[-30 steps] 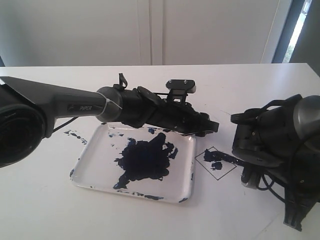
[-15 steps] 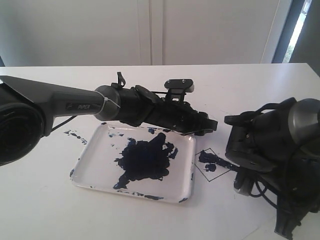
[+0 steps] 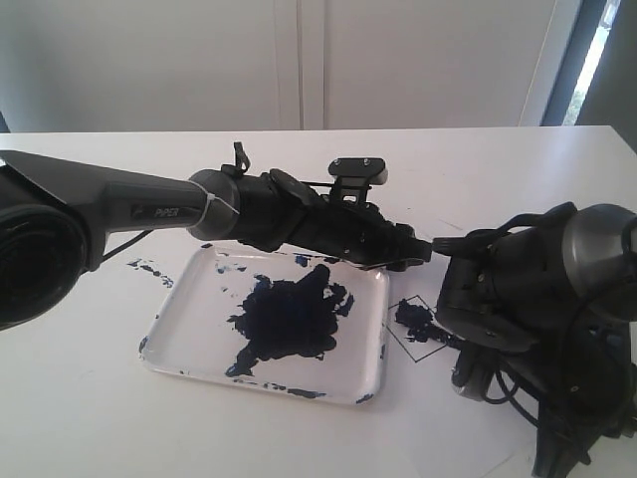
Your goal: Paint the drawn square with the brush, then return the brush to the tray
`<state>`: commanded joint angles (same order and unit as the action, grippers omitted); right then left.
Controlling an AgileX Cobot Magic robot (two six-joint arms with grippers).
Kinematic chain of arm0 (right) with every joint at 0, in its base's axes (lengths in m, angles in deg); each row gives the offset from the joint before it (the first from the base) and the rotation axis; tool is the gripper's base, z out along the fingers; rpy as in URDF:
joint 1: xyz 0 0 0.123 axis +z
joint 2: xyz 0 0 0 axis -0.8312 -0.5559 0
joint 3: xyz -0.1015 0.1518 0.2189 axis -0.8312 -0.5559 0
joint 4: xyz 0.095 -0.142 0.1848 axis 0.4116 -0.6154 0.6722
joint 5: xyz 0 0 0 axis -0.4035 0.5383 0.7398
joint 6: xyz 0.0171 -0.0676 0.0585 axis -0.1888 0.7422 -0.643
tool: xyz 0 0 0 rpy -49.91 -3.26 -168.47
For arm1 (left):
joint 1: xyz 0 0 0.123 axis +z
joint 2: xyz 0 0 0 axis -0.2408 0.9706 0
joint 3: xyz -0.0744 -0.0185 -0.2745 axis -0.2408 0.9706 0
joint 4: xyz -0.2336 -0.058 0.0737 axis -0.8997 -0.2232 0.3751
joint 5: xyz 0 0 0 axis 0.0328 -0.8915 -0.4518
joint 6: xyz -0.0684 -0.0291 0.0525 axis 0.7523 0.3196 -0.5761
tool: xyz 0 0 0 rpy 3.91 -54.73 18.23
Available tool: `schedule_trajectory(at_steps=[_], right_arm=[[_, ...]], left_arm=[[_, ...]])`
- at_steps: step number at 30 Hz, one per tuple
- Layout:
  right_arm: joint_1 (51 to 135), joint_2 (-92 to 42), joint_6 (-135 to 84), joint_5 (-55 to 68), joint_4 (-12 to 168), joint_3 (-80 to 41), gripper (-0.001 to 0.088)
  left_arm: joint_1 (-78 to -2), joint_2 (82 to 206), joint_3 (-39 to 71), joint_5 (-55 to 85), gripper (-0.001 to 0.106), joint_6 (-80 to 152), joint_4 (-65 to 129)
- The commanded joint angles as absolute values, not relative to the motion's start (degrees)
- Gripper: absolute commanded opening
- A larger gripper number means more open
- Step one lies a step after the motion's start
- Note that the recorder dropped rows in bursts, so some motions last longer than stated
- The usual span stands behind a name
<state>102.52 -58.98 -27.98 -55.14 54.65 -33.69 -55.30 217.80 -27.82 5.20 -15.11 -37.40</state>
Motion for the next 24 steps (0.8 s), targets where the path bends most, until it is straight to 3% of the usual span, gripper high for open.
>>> schedule_trajectory(at_steps=[24], right_arm=[[105.77,-58.73,-27.52,-55.14,52.02,-33.69,0.0]], left_arm=[[-55.3,217.8,-27.82,4.56,0.061,-14.97,-37.4]])
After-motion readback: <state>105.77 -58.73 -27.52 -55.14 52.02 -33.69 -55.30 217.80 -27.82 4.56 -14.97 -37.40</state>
